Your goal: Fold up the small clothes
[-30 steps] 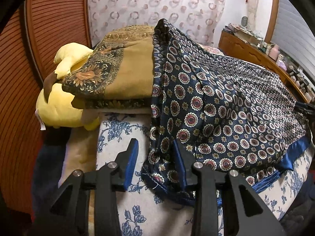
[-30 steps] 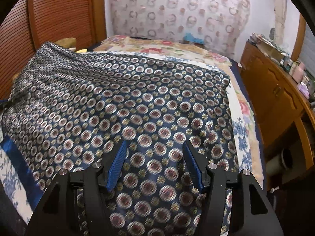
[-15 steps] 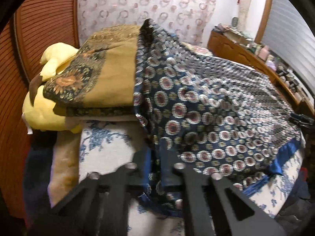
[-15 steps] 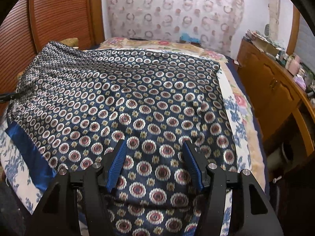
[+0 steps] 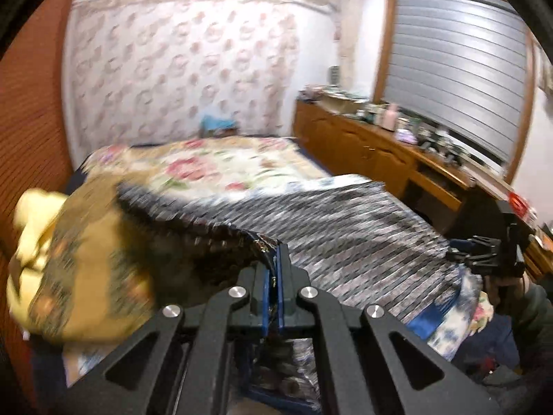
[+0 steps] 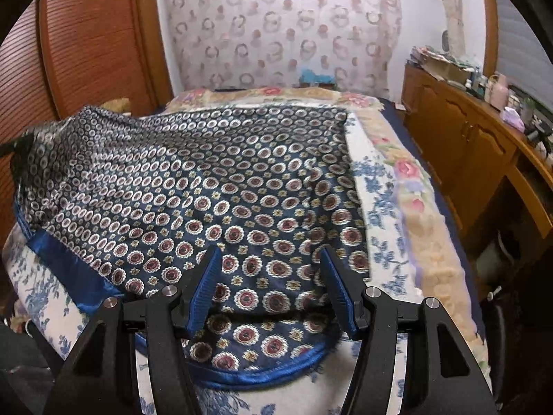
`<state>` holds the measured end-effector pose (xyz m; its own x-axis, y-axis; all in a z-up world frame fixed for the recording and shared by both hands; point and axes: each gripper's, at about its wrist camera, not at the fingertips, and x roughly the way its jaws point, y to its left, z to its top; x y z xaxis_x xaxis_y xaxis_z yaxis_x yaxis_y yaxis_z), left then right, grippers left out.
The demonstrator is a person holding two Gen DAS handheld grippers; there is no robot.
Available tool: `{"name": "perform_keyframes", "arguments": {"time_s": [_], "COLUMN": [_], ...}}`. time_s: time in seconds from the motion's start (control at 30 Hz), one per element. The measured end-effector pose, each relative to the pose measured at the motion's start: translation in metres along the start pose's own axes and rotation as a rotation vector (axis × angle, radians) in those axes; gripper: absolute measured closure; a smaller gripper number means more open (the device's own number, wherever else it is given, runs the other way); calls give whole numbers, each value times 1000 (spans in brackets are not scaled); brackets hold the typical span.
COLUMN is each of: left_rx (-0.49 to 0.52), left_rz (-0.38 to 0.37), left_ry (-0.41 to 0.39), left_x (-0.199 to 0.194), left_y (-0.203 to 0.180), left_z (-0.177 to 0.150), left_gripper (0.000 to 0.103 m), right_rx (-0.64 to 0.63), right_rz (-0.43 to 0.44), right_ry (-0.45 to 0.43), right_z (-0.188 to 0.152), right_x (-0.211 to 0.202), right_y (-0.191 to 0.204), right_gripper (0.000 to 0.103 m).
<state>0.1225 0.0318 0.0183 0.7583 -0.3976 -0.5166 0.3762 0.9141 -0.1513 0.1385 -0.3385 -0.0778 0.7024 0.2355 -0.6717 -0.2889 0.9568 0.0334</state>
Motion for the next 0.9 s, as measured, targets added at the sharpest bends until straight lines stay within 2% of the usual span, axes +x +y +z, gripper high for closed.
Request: {"name": "perform_keyframes", "arguments": {"time_s": [0.3, 0.5, 0.6, 0.73, 0.9], "left_rx": [174, 271, 295, 310, 286], "left_rz": [-179, -245, -271, -256, -217], "left_ry": [26, 51, 110, 117, 122], "left_x": [60, 86, 98, 99, 98], "left_y": [-109, -168, -179, -177, -161], "left_z": [58, 79, 77, 69, 62], "left_gripper": [103, 101, 94, 71, 65], "right_rx": [37, 48, 53, 50, 36], "right_rz": [-6, -18, -14, -4, 14], "right_ry": [-83, -110, -111, -102, -82], "right_z": [9, 10, 9, 9, 16], "right_x": [-35, -51, -52, -45, -29], "right_y": [-21, -33, -36, -34, -29], "right_gripper": [43, 43, 43, 43, 43]}}
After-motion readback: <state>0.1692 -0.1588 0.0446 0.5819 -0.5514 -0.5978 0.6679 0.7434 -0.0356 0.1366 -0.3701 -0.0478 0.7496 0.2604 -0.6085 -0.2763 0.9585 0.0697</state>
